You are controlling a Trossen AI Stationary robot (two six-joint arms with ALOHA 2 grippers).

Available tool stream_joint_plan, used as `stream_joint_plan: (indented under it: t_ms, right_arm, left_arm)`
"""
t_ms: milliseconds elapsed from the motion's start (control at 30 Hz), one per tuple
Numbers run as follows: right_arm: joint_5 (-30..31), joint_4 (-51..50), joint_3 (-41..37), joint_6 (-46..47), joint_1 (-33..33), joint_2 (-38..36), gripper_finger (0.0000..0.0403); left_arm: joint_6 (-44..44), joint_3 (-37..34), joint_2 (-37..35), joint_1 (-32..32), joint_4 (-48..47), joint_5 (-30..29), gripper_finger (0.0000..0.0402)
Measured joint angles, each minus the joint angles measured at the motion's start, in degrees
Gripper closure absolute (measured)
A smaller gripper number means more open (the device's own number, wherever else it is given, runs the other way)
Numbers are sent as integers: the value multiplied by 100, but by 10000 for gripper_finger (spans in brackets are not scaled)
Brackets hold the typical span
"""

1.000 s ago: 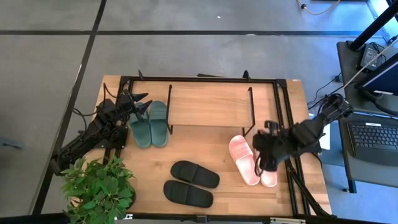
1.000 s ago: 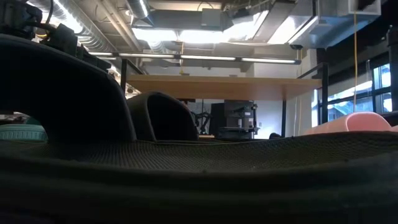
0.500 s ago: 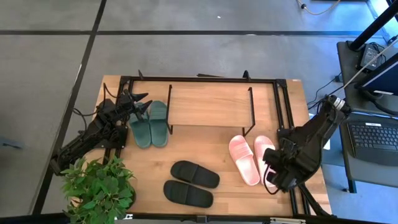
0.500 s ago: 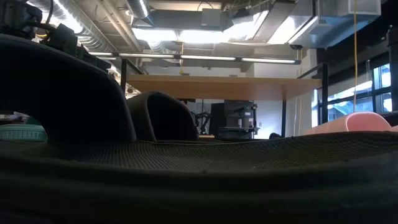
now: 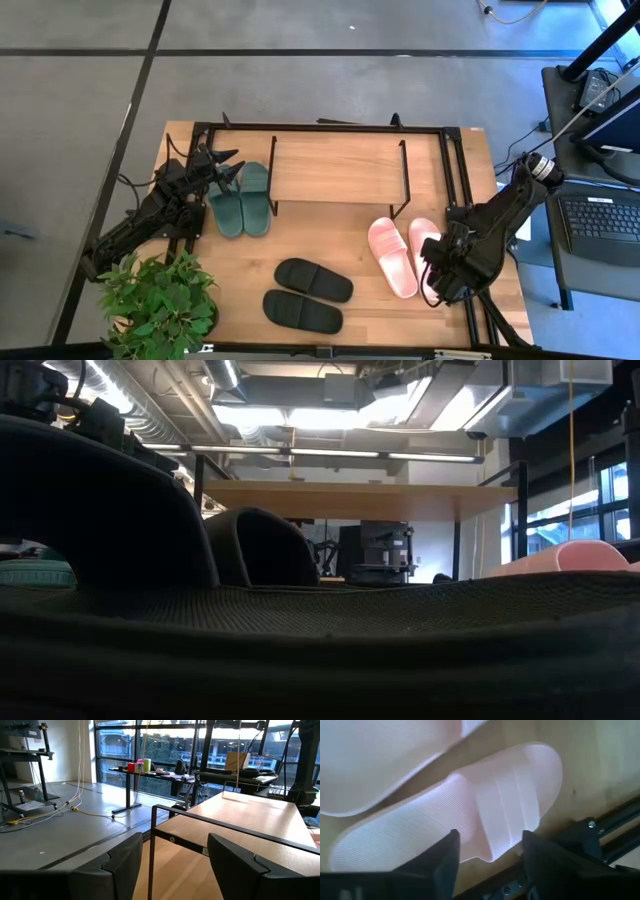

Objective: Pick and place slides into the shelf
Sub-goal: Put the right pink slide on the shelf

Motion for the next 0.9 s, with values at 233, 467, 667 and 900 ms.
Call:
stream_joint_plan:
  t_ms: [233, 467, 667, 900]
  right_arm:
    - [-2, 923, -201, 2, 0, 64, 147]
    - [-9, 1272, -274, -70, 0, 298, 152]
    - [-155, 915, -274, -76, 0, 411, 176]
    - [-260, 740, -274, -125, -2, 407, 209]
  left_arm:
    - [2, -2, 0, -2, 0, 0, 185]
    - [2, 0, 0, -2, 0, 0, 185]
    - [0, -2, 0, 0, -2, 0, 185]
    - [-3, -1, 0, -1, 0, 0, 185]
